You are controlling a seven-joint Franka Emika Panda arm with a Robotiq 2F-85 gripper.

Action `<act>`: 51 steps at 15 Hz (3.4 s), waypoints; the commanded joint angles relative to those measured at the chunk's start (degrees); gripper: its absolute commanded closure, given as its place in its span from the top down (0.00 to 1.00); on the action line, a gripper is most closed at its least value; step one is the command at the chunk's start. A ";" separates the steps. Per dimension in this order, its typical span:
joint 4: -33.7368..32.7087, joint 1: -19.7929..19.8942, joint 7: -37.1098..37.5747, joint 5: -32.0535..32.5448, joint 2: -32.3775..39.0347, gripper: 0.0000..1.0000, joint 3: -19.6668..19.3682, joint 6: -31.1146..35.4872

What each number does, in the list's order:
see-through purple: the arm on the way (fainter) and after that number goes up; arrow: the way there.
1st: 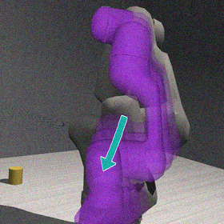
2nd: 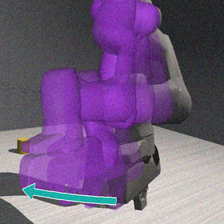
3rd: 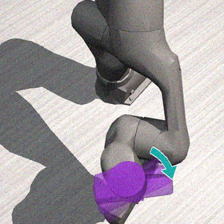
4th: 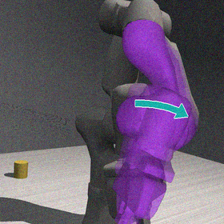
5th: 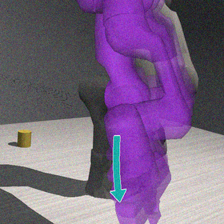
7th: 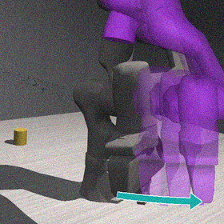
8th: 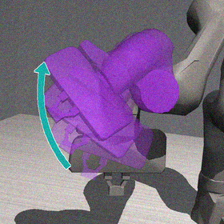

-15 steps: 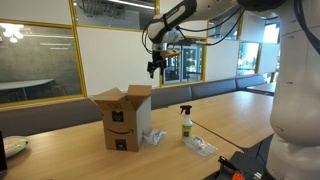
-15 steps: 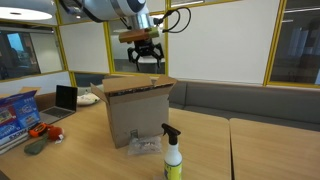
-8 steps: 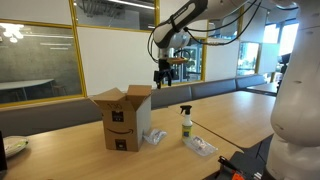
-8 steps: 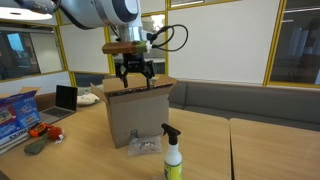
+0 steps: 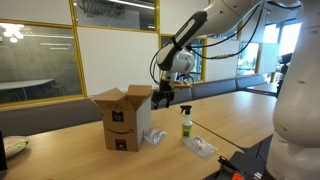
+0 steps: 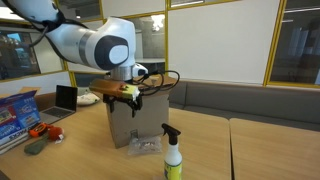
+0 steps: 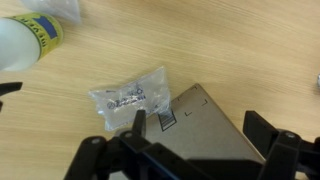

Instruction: Pick up the plastics and the bottle from the table and put them in the box

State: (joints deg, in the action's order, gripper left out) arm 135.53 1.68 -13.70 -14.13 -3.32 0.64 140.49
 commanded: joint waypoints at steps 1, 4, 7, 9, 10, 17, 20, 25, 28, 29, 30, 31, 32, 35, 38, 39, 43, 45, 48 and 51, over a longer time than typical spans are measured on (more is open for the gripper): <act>7.61 -2.31 -10.09 -9.52 -0.80 1.00 -0.57 9.82; 8.87 -3.51 -19.41 -16.71 2.94 1.00 -0.40 13.96; 7.06 -2.75 -22.89 -18.12 8.72 1.00 0.33 16.66; 4.95 -1.51 -23.32 -17.42 13.25 1.00 1.12 18.55; 4.12 -2.24 -23.07 -17.17 15.37 1.00 0.17 19.54; -5.65 0.17 -0.91 -5.08 29.79 1.00 -1.16 18.89; -10.39 -0.04 9.32 -1.70 33.87 1.00 -2.33 17.50; -16.83 -0.32 20.60 -0.25 37.12 1.00 -3.63 15.93; -19.56 -0.16 25.80 -1.20 38.17 1.00 -4.20 14.31; -20.53 -0.06 27.81 -1.75 38.53 1.00 -4.38 13.22; -21.28 -0.12 29.80 -2.07 38.87 1.00 -4.63 12.57; -22.15 -0.07 31.73 -2.53 39.24 1.00 -4.71 11.85; -22.90 -0.09 33.52 -2.92 39.66 1.00 -4.79 11.30; -24.92 0.38 37.42 -4.94 40.64 1.00 -4.10 10.69; -26.09 -0.07 40.56 -6.47 41.56 1.00 -4.20 11.52; -26.32 -0.34 41.50 -6.77 41.85 1.00 -4.38 11.82; -27.03 -0.94 44.12 -7.40 43.11 1.00 -4.48 12.10; -27.16 -1.18 45.00 -7.57 43.74 1.00 -4.50 12.06; -27.32 -1.51 45.65 -7.41 44.53 1.00 -4.53 12.16; -26.98 -2.27 45.52 -6.51 45.04 0.72 -5.01 12.93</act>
State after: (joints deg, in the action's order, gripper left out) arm 109.84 0.74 30.77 -20.60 40.53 -3.56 152.51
